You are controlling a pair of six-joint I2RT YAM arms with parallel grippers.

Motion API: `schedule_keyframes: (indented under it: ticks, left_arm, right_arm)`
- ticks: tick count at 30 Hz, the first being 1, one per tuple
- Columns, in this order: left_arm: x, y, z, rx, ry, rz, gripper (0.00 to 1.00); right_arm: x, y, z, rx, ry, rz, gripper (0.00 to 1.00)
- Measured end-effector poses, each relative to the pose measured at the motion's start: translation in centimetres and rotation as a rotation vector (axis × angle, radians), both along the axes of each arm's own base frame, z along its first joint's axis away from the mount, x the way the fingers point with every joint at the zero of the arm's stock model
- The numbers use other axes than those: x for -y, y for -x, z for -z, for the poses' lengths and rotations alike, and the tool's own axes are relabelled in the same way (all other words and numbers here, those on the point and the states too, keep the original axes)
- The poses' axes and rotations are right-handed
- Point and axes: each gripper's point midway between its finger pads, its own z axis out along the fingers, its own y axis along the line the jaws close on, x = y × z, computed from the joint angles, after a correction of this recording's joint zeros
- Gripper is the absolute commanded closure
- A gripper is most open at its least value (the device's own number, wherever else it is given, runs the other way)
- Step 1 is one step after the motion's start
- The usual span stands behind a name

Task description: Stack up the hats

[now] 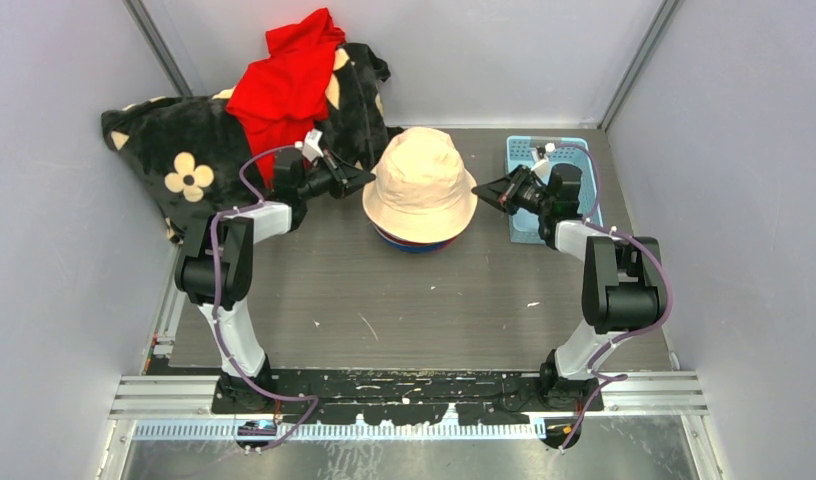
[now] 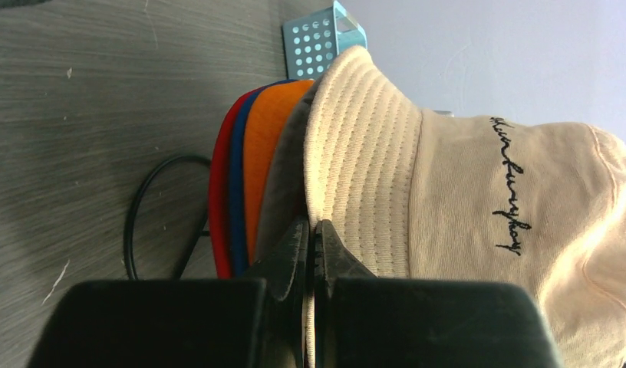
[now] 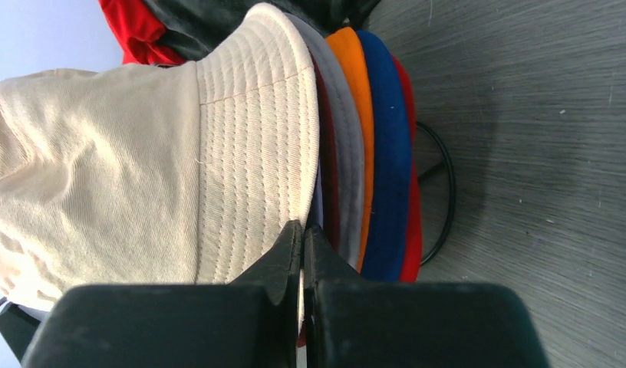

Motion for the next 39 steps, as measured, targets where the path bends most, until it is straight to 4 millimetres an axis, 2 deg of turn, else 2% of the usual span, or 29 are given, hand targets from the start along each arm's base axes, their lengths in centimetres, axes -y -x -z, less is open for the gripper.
schedule_keyframes:
  ticks: [2, 8, 18, 19, 20, 21, 22, 25, 27, 29, 32, 36, 39]
  left_arm:
    - [0.0, 0.4, 0.5, -0.007, -0.004, -0.005, 1.0]
    - [-0.5, 1.4, -0.1, 0.012, -0.017, -0.035, 1.0]
    - [-0.5, 1.5, 0.3, 0.024, -0.03, -0.041, 1.0]
    - [-0.5, 1.5, 0.3, 0.025, -0.031, -0.041, 0.99]
    - [-0.6, 1.5, 0.3, 0.026, -0.033, -0.043, 0.94]
    - [-0.6, 1.5, 0.3, 0.027, -0.036, -0.045, 0.86]
    - [-0.6, 1.5, 0.4, 0.031, -0.041, -0.046, 0.79]
    - [-1.5, 1.3, 1.6, -0.003, -0.114, -0.089, 0.61]
    - [-2.8, 1.3, 3.0, -0.051, -0.19, -0.133, 0.48]
    - [-4.3, 1.4, 3.9, -0.101, -0.28, -0.189, 0.38]
    - [-6.4, 1.4, 2.6, -0.092, -0.365, -0.266, 0.28]
    - [-8.0, 1.4, -1.4, -0.014, -0.394, -0.338, 0.26]
    - [-8.6, 1.2, -2.9, 0.019, -0.405, -0.364, 0.26]
  right_arm:
    - [0.0, 0.2, 0.5, -0.004, 0.012, -0.002, 0.99]
    - [0.0, 0.4, 1.1, 0.01, 0.039, -0.001, 0.99]
    - [0.0, 0.4, 1.3, 0.02, 0.053, -0.001, 0.99]
    - [0.0, 0.4, 1.3, 0.021, 0.053, -0.001, 0.99]
    - [0.0, 0.4, 1.3, 0.021, 0.054, -0.001, 0.98]
    - [0.0, 0.4, 1.3, 0.023, 0.055, -0.002, 0.91]
    - [0.0, 0.4, 1.3, 0.023, 0.055, -0.002, 0.8]
    - [0.5, 0.4, 1.6, 0.004, 0.072, 0.022, 0.4]
    - [1.9, 0.2, 2.2, -0.031, 0.11, 0.078, 0.16]
    - [3.9, -0.2, 2.3, -0.062, 0.162, 0.154, 0.0]
    - [7.5, -1.3, 0.4, -0.046, 0.224, 0.281, 0.0]
    - [12.5, -2.1, -2.8, 0.004, 0.226, 0.444, 0.0]
    - [15.5, -2.3, -3.3, -0.01, 0.201, 0.545, 0.0]
